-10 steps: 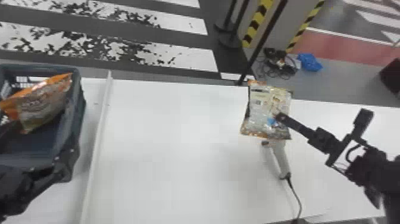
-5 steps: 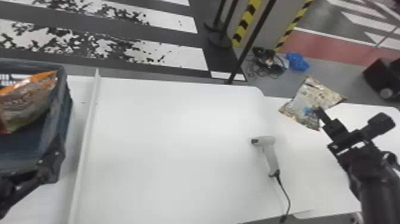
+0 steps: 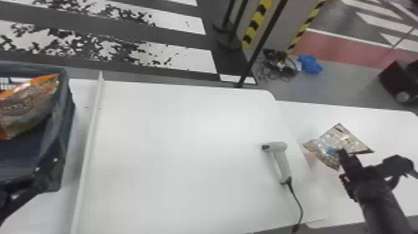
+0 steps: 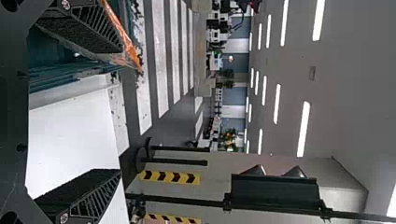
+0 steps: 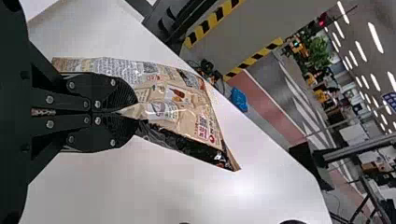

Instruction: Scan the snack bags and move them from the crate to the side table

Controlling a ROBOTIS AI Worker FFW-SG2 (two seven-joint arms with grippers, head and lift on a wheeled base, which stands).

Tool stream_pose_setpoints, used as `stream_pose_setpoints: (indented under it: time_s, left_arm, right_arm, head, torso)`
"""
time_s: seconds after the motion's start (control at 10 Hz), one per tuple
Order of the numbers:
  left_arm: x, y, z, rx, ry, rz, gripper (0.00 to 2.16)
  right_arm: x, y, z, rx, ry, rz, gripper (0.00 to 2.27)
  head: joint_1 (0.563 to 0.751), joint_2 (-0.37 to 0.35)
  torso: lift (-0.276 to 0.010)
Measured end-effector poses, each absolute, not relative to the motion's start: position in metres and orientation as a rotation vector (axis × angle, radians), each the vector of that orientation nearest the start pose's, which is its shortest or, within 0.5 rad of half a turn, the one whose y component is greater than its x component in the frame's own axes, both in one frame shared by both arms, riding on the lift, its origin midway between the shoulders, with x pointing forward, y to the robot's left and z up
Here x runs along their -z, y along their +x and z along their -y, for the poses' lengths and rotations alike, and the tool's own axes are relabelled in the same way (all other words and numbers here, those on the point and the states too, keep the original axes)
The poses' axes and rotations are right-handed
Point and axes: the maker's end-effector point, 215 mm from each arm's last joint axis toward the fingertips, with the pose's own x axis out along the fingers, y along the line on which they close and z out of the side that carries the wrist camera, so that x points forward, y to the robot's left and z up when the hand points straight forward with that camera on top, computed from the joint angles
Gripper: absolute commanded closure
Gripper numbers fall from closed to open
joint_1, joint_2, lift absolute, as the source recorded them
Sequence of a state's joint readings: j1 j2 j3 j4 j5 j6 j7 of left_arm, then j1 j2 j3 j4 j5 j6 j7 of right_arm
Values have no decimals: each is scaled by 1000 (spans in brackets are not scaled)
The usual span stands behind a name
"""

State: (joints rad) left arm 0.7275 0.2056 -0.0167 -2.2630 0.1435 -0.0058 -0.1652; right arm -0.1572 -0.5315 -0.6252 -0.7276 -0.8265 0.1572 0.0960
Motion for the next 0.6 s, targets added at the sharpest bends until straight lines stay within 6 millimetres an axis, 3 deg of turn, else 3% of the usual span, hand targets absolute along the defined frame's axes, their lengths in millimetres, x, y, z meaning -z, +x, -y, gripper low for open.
stream_pose_setpoints:
  time_s: [0.2,0.4,0.6]
  left_arm:
    - [311,374,-182,310,2,-37,80]
    - [316,374,-184,303,-5,-45,80]
    - [321,379,-177,311,-14,-48,80]
  right_arm:
    - [516,406,746,806,717,-251,-2]
    - [513,403,744,786,684,-254,43]
    - [491,399,743,745,660,-226,53]
  head:
    - [695,-350]
    - [695,-350]
    - [695,-350]
  torso:
    - [-87]
    - [-87]
    - [-87]
